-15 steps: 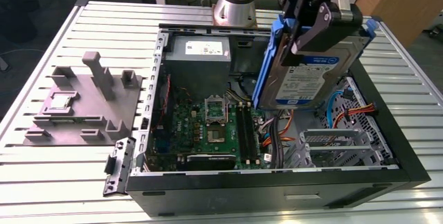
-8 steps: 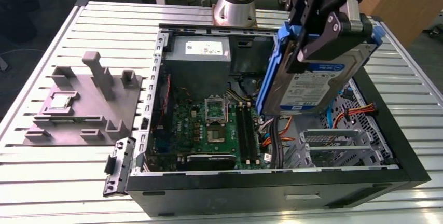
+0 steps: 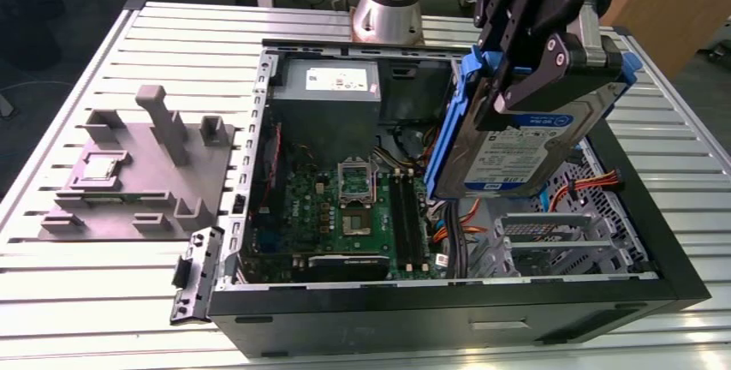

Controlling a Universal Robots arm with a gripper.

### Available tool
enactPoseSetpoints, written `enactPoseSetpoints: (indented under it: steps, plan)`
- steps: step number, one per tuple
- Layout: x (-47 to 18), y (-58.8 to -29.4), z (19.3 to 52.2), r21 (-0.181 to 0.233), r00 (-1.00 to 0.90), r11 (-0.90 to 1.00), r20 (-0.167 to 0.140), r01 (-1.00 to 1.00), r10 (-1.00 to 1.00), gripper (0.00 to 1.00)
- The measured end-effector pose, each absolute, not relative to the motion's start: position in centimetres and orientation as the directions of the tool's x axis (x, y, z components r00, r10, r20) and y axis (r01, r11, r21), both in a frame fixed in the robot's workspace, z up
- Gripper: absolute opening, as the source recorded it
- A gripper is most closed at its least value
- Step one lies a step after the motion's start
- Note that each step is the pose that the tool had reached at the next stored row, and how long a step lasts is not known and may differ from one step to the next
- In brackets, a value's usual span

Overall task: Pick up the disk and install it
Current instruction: 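Insert the disk into the insertion slot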

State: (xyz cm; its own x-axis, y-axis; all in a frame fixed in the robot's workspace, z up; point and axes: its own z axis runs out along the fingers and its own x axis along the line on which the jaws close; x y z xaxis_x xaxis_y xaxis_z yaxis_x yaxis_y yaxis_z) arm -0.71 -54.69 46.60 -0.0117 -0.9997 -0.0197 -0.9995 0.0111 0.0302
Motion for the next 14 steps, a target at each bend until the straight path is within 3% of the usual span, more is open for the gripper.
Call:
enactPoseSetpoints:
  steps: [14]
  plan:
    - [-0.15,-54.71,46.52,0.03,-0.012,0.011,-0.02,-0.999,-1.0,0.37]
